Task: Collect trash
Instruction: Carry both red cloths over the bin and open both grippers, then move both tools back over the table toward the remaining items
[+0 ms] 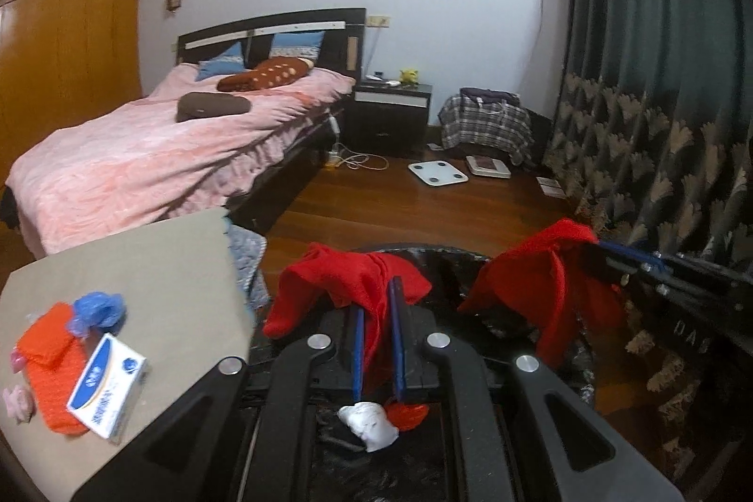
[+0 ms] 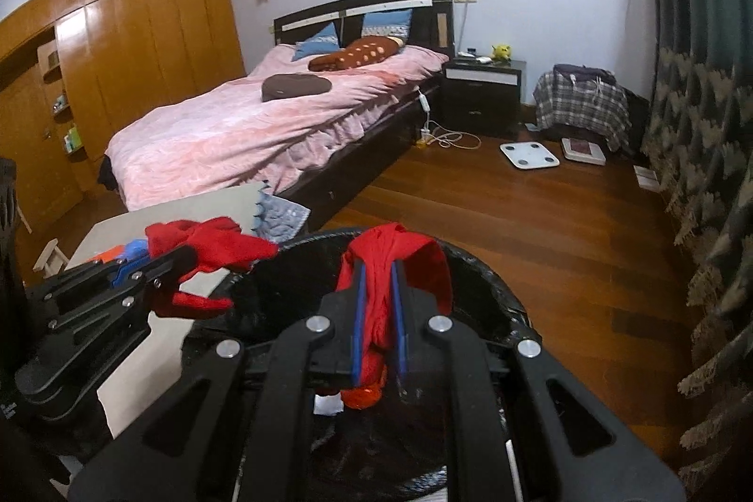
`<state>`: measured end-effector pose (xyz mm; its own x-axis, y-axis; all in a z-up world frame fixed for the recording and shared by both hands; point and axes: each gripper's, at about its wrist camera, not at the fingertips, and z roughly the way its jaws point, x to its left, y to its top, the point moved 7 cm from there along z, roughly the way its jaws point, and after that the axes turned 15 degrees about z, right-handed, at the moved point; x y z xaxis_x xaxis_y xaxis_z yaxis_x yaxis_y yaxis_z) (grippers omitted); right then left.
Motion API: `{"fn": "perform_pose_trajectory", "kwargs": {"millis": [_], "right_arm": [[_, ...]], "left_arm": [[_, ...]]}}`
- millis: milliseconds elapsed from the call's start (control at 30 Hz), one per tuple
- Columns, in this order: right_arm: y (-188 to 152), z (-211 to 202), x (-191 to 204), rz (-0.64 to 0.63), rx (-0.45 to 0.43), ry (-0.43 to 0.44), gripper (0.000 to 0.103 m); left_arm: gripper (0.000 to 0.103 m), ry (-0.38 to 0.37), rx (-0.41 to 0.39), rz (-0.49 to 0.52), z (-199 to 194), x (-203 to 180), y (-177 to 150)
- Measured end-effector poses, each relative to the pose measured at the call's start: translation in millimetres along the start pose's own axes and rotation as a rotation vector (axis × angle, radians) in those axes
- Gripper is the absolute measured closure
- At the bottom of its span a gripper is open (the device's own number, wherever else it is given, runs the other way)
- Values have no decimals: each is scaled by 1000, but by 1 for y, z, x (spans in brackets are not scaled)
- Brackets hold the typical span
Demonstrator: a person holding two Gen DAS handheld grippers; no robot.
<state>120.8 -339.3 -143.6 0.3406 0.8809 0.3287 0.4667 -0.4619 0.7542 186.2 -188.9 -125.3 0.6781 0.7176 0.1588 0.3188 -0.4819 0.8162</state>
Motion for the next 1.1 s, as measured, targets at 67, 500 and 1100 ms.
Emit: {"fn": "perform_pose_trajectory", "kwargs": {"millis": [67, 500, 1100], "right_arm": [[-2, 4, -4, 6, 8, -17, 86], [-8, -3, -15, 18, -48, -66, 8], [-6, -7, 47, -20, -49, 32, 7]], "left_arm": [[85, -23, 12, 1, 7, -6, 2], [24, 12, 29, -38, -8, 21, -16], [14, 261, 16, -129, -78, 117, -60]]}}
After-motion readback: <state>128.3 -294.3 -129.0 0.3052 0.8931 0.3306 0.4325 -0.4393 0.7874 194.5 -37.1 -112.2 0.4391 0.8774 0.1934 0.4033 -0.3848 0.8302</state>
